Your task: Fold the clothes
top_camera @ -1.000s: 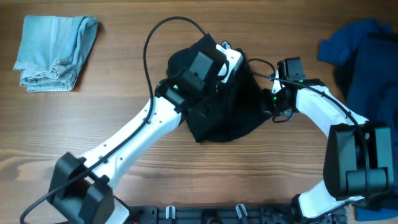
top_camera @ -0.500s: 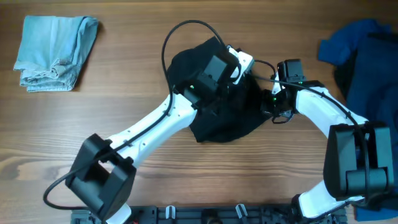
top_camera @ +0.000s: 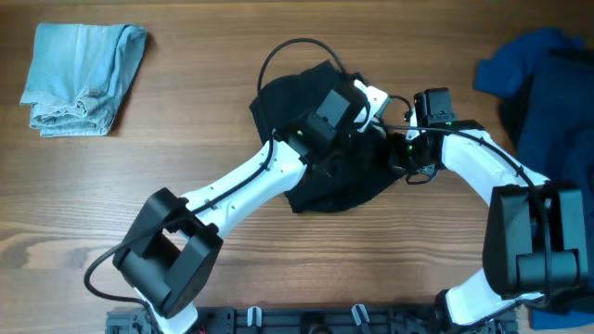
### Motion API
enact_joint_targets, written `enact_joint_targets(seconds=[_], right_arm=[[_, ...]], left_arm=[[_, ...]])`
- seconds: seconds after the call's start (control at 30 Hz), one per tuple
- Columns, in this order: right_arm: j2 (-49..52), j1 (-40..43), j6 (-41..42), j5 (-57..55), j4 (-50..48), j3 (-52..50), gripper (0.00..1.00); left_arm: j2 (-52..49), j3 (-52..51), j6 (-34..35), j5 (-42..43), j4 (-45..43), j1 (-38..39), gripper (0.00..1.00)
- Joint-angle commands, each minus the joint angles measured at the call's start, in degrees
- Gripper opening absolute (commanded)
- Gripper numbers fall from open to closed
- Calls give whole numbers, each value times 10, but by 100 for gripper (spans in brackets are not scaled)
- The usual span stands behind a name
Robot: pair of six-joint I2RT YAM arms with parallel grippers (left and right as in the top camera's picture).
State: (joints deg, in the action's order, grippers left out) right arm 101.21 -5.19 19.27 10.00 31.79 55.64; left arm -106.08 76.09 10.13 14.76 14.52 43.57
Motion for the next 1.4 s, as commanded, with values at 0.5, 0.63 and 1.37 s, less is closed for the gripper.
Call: enact_joint_targets(seconds=[0.5,0.63,1.37], right_arm=[[-202,19,-104,106,119,121,11],[-140,11,-118,111,118,113,6],[115,5,-132,65,115,99,4]], left_arm=[[51,47,25,-23,68,-201,45],[0,47,25,-22,74,-219,16],[-108,87,25,-24,5,-228,21]])
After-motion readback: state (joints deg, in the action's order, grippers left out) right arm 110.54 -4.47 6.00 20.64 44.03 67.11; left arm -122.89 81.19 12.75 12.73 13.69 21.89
